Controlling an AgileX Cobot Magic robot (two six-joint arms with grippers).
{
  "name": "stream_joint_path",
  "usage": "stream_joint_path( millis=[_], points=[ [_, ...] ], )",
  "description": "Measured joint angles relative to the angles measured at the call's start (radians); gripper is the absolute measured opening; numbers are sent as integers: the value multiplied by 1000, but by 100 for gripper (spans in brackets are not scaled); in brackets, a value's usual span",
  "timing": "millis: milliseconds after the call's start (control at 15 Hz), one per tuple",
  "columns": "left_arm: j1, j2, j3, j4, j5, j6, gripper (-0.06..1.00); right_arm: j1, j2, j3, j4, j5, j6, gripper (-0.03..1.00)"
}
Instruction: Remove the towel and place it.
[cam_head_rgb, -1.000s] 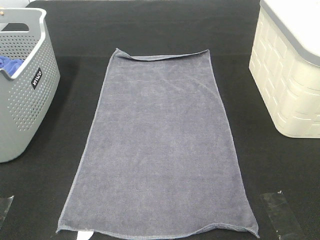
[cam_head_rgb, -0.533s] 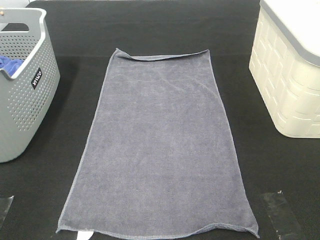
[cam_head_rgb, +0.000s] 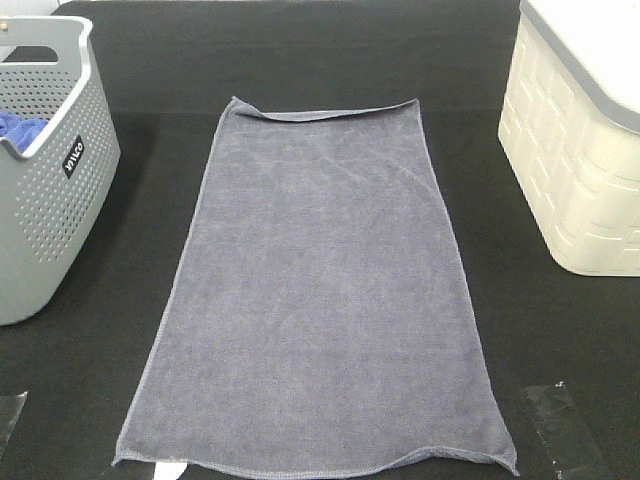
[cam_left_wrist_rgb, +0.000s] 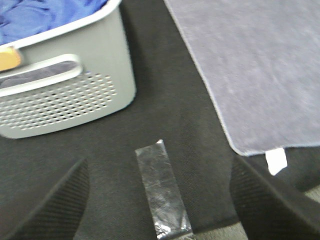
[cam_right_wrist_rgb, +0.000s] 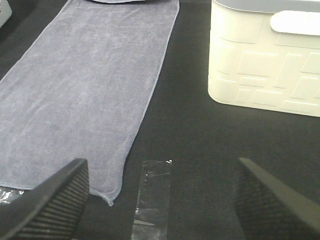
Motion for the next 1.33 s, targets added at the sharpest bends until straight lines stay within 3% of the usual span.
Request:
stream_joint_path(
  millis=[267, 1333],
  points=[
    [7, -109, 0, 0, 0, 0, 74, 48, -2, 1, 9, 0, 0, 74],
    [7, -110, 0, 0, 0, 0, 74, 48, -2, 1, 16, -1, 0, 74]
  ],
)
